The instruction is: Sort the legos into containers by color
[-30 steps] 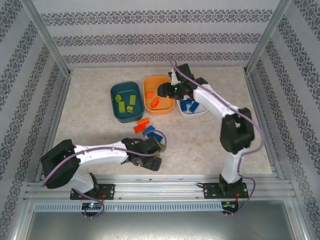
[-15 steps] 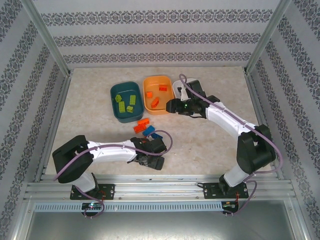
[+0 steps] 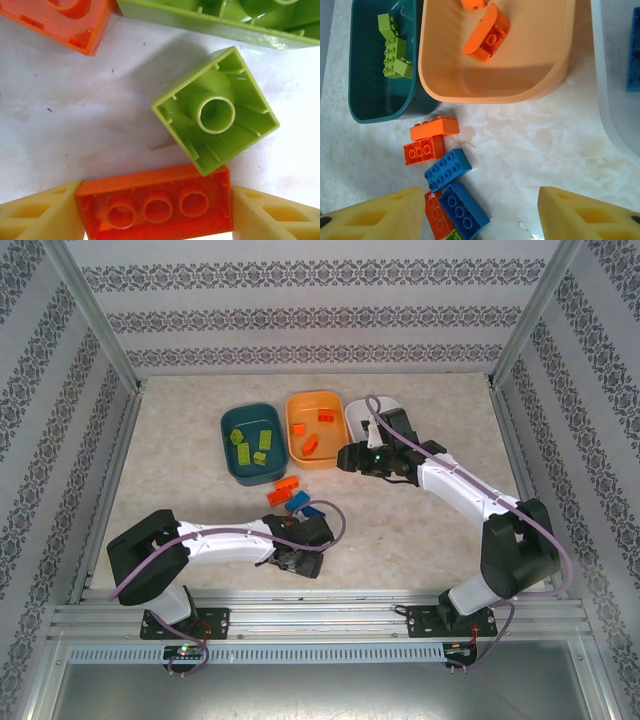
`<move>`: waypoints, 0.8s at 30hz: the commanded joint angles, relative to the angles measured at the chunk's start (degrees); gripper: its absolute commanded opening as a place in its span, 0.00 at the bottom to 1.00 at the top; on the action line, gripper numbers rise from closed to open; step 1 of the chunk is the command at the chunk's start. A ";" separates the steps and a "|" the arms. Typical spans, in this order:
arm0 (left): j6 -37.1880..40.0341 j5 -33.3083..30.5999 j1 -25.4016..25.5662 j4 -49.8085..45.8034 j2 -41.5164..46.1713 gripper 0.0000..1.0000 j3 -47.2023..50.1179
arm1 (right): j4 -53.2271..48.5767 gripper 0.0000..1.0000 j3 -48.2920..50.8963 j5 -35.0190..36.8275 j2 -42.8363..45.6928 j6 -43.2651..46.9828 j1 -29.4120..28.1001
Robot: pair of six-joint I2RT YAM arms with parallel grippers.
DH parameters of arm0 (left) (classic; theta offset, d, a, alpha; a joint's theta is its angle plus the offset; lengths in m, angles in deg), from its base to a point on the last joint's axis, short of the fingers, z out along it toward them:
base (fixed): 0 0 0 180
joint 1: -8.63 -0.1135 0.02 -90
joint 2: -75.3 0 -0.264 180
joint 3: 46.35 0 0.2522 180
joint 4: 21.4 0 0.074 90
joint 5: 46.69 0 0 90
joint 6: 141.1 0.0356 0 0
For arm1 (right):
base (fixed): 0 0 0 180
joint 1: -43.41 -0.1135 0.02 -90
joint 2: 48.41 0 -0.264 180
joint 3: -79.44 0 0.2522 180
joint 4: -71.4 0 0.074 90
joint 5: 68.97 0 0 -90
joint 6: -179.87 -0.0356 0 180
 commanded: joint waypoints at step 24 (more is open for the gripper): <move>26.36 3.33 -27.63 -16.66 -3.89 0.69 -41.42 | -2.67 0.61 26.60 1.01 28.57 -4.13 1.34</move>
